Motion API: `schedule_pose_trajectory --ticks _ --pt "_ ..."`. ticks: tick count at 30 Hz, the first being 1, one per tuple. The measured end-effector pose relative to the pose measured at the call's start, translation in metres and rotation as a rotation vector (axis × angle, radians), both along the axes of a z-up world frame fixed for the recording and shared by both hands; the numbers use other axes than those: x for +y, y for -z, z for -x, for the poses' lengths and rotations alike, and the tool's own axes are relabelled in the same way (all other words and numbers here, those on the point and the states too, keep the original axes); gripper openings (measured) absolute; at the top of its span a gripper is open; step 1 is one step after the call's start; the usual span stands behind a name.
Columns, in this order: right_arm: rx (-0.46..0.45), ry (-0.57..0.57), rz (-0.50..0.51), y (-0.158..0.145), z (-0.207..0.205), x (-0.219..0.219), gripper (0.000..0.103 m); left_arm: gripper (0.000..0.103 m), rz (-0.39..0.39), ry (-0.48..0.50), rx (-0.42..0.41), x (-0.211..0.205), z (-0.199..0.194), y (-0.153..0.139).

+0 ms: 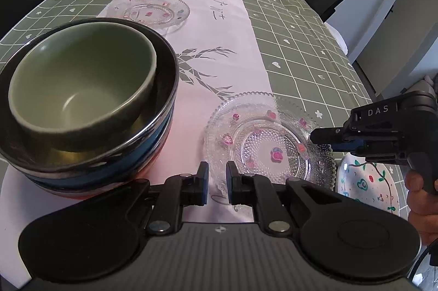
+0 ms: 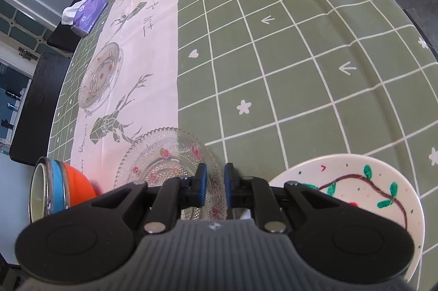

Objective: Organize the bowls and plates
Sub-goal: 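Lift the glass plate and lower it beside the bowl stack, then open the right tool and withdraw from the glass plate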

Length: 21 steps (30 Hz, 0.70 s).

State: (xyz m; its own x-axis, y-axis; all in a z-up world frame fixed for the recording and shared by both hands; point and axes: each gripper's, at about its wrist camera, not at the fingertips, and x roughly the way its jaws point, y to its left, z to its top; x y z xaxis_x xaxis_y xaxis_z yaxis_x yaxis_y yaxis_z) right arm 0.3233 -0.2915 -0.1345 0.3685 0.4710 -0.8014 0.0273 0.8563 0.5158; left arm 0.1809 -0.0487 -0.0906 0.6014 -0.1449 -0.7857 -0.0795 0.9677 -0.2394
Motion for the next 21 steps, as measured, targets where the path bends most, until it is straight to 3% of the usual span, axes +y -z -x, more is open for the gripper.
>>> schedule_pose_trajectory --ticks 12,15,17,18,21 --pt "-0.03 0.024 0.033 -0.0016 -0.0049 -0.0001 0.012 0.014 0.046 -0.02 -0.018 0.0009 -0.0051 0.0069" --pt "-0.045 0.012 0.034 -0.0021 -0.0033 0.0014 0.017 0.016 0.066 -0.024 -0.026 0.003 -0.0027 0.0076" --pt "-0.054 0.006 0.034 -0.0027 -0.002 0.0029 0.02 0.026 0.075 -0.019 -0.023 0.0029 -0.0011 0.008" --pt "-0.061 0.001 0.032 -0.0034 -0.0014 0.0038 0.026 0.035 0.08 -0.02 -0.023 0.0036 -0.0001 0.008" --pt "-0.094 -0.009 0.07 -0.0081 0.0008 0.0082 0.04 0.048 0.084 -0.015 -0.036 0.0025 0.0044 0.0071"
